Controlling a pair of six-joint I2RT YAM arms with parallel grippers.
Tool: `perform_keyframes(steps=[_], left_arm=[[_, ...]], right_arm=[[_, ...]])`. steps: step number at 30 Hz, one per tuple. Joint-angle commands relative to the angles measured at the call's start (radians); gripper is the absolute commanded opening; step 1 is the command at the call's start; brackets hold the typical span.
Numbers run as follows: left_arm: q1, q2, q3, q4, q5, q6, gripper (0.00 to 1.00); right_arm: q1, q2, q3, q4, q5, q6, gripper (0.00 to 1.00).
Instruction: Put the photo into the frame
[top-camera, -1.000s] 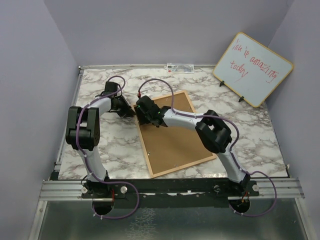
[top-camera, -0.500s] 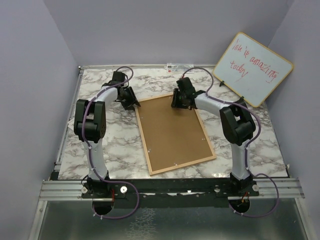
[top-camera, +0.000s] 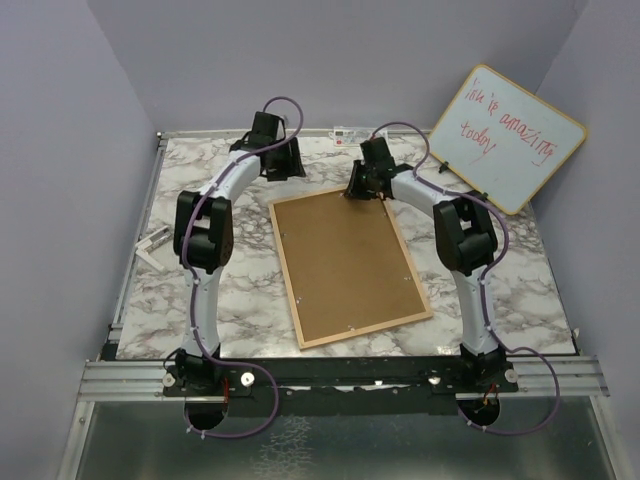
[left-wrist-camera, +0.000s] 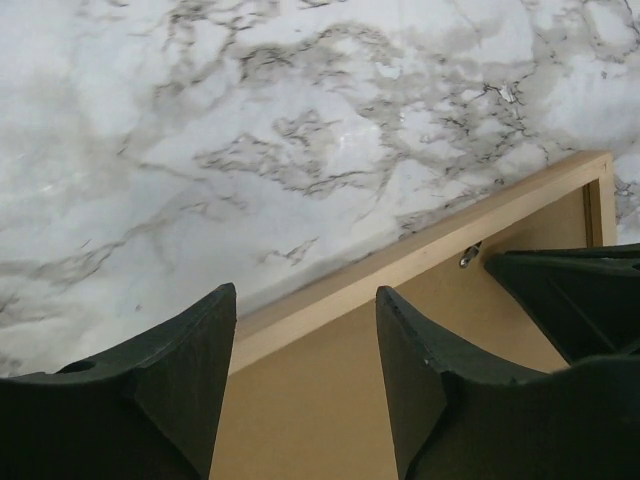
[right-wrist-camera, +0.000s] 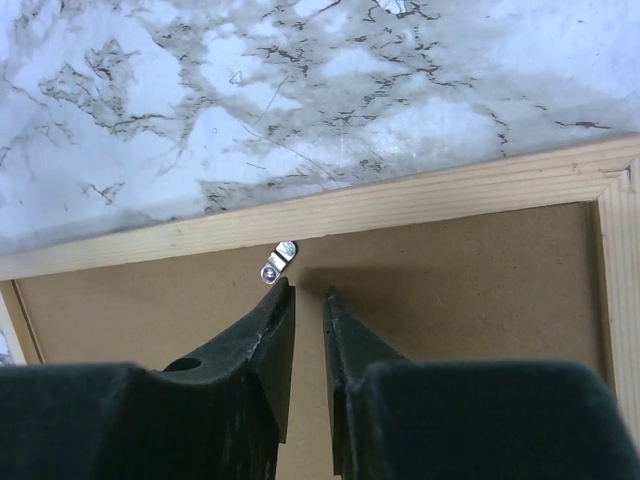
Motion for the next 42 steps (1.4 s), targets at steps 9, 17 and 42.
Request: perform_keyframes(steps=[9,17,42], left_arm=[[-0.103,0.218,0.155,-0.007,0.057,0.187,0.44],[-0.134,0.226,0.108,-0.007,0.07,0.229,0.33],[-0.141,0.288,0.237,-0.075,0.009,0.107,0.25]], right_arm=[[-0.019,0.093,0.005,-0.025,-0.098,-0.011,0.1],[-0.019,0.127,0.006,-0.013,-0.141,-0.026,0.05],[-0.026,0.053,0.008,-0.034,-0.065,0.048,0.06]])
